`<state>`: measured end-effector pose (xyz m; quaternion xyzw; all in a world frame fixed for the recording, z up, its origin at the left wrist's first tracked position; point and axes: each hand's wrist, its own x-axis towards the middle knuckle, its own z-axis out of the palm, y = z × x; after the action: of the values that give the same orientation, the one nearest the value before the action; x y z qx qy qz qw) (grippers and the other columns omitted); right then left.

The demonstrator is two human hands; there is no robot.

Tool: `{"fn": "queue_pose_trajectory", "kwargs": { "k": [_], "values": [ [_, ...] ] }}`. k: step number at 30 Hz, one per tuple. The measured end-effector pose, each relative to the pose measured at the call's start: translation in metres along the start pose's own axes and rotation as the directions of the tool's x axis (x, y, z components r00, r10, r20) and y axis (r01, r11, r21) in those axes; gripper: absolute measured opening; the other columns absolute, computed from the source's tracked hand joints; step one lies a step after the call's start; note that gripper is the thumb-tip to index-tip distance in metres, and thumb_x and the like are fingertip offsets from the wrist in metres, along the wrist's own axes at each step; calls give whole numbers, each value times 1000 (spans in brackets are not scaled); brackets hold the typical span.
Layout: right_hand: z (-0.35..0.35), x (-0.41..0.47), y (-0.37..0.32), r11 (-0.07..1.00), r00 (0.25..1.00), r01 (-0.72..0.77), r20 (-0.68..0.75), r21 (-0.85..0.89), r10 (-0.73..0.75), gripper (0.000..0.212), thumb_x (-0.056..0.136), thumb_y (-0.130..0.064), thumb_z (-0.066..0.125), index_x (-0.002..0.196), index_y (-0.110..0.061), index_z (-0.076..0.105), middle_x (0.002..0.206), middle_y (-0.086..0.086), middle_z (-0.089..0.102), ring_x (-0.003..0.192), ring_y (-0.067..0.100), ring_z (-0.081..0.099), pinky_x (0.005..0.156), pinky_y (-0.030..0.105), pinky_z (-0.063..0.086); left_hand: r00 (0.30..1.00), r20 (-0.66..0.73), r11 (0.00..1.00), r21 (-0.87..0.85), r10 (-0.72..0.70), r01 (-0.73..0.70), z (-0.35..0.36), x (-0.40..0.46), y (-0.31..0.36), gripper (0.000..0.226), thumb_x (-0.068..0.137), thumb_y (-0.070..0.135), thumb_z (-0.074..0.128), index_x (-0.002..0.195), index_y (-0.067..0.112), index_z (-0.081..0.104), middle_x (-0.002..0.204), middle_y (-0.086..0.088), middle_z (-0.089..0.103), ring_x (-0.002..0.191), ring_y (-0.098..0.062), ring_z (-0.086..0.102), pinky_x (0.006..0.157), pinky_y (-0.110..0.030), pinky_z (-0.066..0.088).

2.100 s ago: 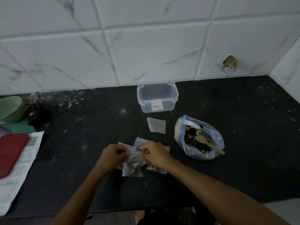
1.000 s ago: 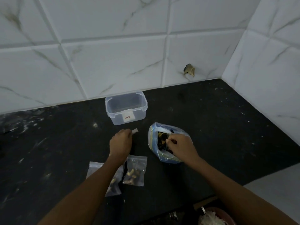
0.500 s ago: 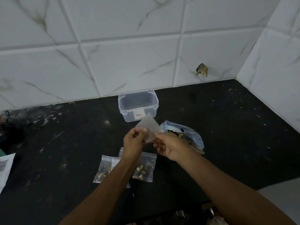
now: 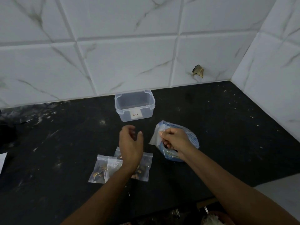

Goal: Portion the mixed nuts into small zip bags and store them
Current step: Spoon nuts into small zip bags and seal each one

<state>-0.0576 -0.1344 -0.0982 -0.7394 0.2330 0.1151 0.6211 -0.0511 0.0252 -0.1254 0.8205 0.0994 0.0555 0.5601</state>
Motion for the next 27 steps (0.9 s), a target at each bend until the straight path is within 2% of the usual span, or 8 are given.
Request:
{"fn": "queue_pose_trajectory", "kwargs": {
  "k": [2,5,8,16,19,22,25,27],
  "values": [
    [-2,-1,-2,998,998,58,6,-39,-58,14,91,-20,64,94,-7,67,75,3,64,68,11,57,60,22,47,954,238,983,-20,181,-181,0,-4,9,11,92,25,62,103,26,60,95,6,62,86,-3,61,73,-21,53],
    [-4,-3,-4,994,993,101,71,-45,-97,12,90,-23,66,90,-12,69,76,4,64,71,13,57,62,25,47,857,496,990,-55,137,-127,4,-2,20,7,89,29,67,93,23,66,85,3,69,79,-6,66,69,-21,53],
    [-8,-3,-5,995,983,104,154,10,-104,12,90,-24,65,84,-15,70,72,2,66,68,11,59,65,26,48,867,488,995,-70,101,-76,6,-1,22,8,87,25,69,85,17,67,81,-3,71,77,-17,68,70,-27,57],
    [-22,-5,-9,995,957,100,274,5,-97,17,97,-11,53,93,-9,70,79,2,71,73,8,65,72,24,52,850,524,993,-115,60,0,5,1,26,12,90,19,66,91,7,65,81,-8,70,67,-12,68,60,-18,54],
    [-22,-5,-10,990,969,122,222,-68,-105,13,92,-9,57,88,-10,70,81,5,70,72,9,64,62,20,51,866,497,998,-42,55,-39,7,3,25,7,90,16,65,88,10,66,79,-9,71,72,-19,70,65,-25,58],
    [-20,-6,-9,974,987,146,97,-171,-131,11,85,-7,59,81,-10,68,77,8,67,67,11,61,53,18,48,896,433,989,55,100,-137,9,4,25,6,88,13,64,83,14,66,79,-3,69,75,-15,68,69,-25,57],
    [-18,-5,-8,890,962,231,-43,-392,-269,12,84,-12,58,78,-9,67,72,7,67,68,13,63,62,28,52,904,399,969,120,152,-216,9,4,28,6,87,13,64,81,13,65,77,-2,66,73,-12,63,67,-21,52],
    [-15,-5,-8,873,955,264,-14,-410,-295,10,87,-16,59,84,-11,66,75,6,68,69,14,66,63,30,54,880,438,949,155,183,-274,11,3,31,7,87,13,64,81,12,65,77,-1,65,73,-12,63,68,-24,53]
  ]
}}
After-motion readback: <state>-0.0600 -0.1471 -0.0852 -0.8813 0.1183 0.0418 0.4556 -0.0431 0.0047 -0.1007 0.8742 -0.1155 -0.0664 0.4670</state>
